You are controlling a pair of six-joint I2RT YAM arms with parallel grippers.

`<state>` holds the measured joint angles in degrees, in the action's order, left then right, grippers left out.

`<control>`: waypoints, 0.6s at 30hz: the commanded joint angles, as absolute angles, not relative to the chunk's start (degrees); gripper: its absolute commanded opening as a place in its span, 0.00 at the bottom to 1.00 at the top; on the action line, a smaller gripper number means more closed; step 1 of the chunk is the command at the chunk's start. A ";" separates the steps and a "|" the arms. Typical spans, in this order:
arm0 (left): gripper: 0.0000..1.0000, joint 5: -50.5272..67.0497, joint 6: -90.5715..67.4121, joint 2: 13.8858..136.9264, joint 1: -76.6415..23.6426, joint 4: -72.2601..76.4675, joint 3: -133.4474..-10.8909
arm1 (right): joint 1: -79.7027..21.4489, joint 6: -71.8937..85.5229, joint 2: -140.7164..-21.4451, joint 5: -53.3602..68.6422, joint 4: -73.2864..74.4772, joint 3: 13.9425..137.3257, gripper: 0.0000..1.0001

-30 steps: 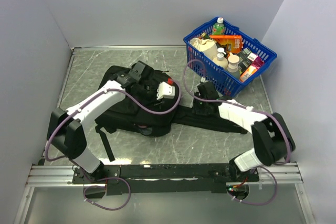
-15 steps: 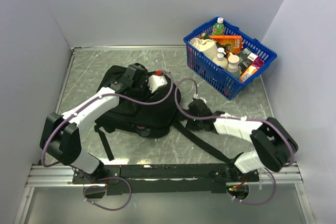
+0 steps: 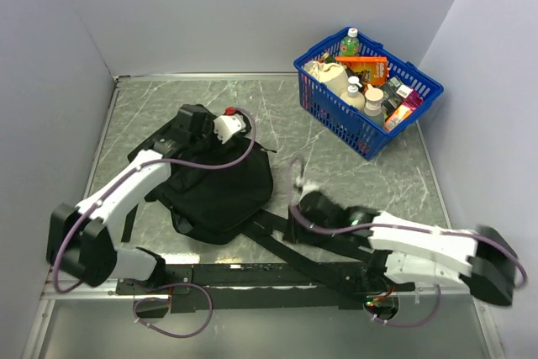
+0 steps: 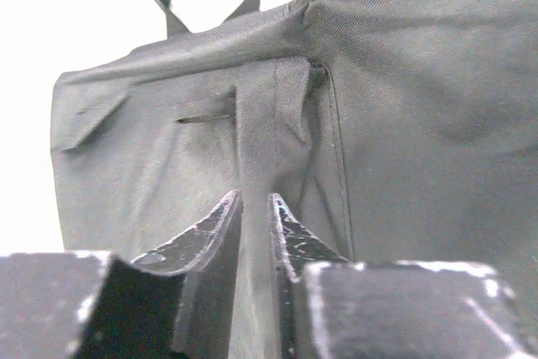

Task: Pack the student bag
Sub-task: Adjust the student bag at the center of the board.

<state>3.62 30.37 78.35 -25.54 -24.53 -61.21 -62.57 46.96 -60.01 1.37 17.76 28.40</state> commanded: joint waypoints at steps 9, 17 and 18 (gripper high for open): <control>0.16 16.69 32.08 74.35 -25.49 -35.32 -68.72 | -37.09 9.37 -70.11 -1.84 9.85 52.62 0.49; 0.39 22.32 29.09 75.50 -25.75 -36.66 -71.72 | -36.74 -11.13 -83.76 1.06 5.72 56.43 0.61; 0.41 22.24 29.09 75.50 -25.84 -36.30 -71.11 | -36.74 -12.47 -83.76 0.79 4.67 55.03 0.62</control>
